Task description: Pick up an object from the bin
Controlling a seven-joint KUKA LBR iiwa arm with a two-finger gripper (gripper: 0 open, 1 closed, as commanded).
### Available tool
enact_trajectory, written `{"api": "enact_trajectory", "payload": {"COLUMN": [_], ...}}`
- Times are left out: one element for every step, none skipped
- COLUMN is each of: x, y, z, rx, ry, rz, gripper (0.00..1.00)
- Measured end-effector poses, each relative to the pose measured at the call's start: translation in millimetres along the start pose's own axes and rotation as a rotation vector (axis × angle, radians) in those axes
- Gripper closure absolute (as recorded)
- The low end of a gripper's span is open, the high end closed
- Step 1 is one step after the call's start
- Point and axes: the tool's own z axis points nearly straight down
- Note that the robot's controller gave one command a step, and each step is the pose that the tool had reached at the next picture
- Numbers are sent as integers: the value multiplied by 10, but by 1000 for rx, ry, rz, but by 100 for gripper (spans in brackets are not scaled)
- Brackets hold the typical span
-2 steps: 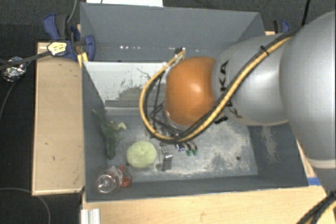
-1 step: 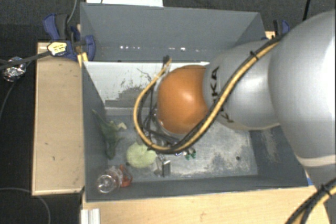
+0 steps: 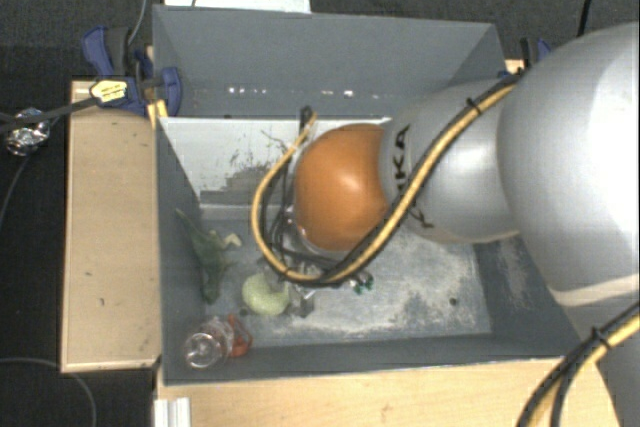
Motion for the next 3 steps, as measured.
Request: {"api": "enact_trajectory", "payload": {"x": [0, -2, -25], "y": [0, 9, -120], "z": [0, -63, -360], "rx": [0, -1, 3], "ry": [0, 7, -7], "rz": [2, 3, -82], "gripper": [100, 100, 100]}}
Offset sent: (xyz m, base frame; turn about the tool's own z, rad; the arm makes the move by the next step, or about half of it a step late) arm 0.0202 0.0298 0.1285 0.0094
